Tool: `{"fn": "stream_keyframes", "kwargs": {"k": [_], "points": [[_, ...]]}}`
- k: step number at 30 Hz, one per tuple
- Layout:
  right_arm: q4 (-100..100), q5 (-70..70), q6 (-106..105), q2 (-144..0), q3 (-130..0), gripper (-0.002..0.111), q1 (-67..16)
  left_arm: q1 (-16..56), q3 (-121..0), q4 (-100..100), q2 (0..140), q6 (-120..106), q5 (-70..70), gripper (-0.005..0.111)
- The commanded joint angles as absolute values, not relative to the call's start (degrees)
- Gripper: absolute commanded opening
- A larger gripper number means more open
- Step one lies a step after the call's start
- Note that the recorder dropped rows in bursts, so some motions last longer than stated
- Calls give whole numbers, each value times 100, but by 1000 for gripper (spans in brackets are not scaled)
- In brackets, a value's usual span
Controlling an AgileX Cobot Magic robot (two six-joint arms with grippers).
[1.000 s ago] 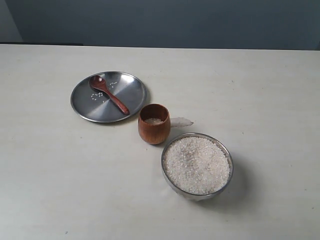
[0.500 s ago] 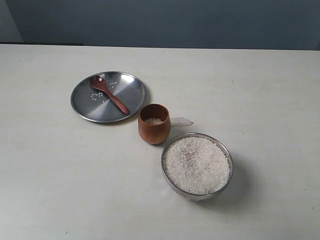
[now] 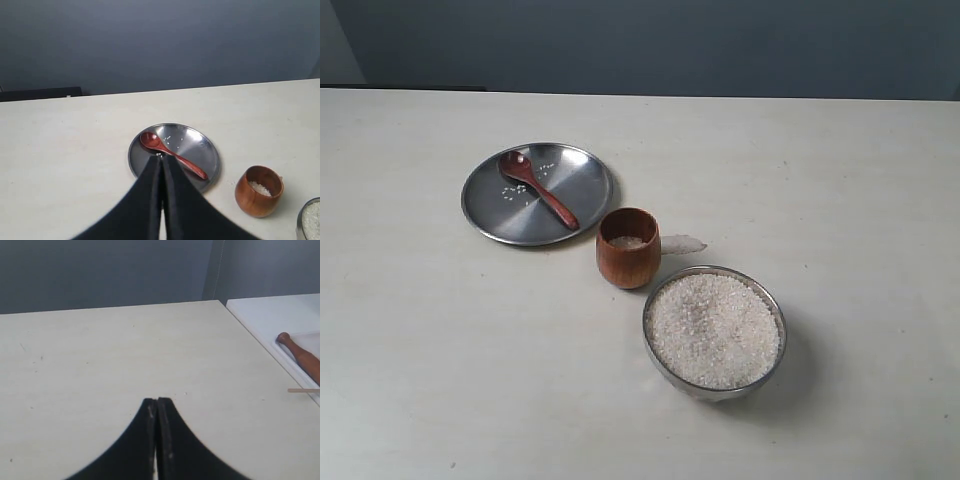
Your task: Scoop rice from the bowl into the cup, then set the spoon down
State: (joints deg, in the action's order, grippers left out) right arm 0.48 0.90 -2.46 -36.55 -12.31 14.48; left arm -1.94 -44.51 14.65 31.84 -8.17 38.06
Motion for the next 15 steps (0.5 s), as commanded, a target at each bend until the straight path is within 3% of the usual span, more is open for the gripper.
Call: {"fn": "stream_keyframes", "kwargs": {"k": [1,10,15], "points": [[61,-152,-297,-3660,-1029,-1,1481,-215,-4495,1428,3188,-818,3767,0],[0,-257,-297,-3660,-664,-1,1481,-215,-4495,1415,3188,-818,3767,0],[0,-1046,-297,-3660,-355,-1,1481,-215,-4495,1415,3188,-818,3767,0]]}}
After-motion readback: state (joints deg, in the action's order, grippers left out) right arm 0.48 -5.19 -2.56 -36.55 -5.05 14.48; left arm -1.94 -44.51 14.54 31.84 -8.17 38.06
